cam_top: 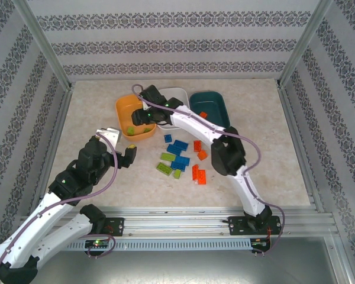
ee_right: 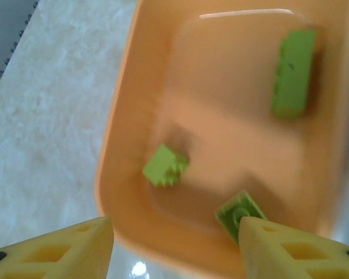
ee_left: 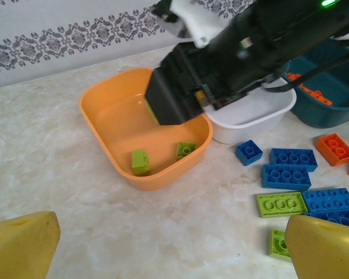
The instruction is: Sort the legos into containers by color
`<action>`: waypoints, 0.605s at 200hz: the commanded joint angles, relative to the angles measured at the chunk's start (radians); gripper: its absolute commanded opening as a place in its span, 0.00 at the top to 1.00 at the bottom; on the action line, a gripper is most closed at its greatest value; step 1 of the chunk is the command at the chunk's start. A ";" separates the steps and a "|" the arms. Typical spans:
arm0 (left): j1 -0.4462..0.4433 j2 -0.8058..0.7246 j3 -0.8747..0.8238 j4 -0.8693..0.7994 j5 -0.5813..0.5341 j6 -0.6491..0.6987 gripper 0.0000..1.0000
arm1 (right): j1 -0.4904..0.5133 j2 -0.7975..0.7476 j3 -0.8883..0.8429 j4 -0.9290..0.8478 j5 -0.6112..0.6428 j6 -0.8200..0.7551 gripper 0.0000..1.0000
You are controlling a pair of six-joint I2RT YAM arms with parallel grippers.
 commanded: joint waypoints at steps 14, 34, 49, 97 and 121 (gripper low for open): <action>0.009 -0.003 -0.003 0.036 0.082 0.016 0.00 | -0.013 -0.339 -0.356 0.094 0.070 0.005 0.39; 0.011 0.018 -0.004 0.047 0.138 0.021 0.00 | -0.018 -0.450 -0.545 0.077 0.057 0.011 0.38; 0.011 0.044 0.007 0.038 0.165 0.020 0.00 | -0.008 -0.508 -0.661 0.055 0.061 0.004 0.37; 0.012 0.087 0.012 0.036 0.217 0.018 0.00 | 0.092 -0.553 -0.891 0.071 0.092 0.024 0.35; 0.013 0.112 0.013 0.027 0.231 0.016 0.00 | 0.138 -0.511 -0.896 0.064 0.128 0.021 0.34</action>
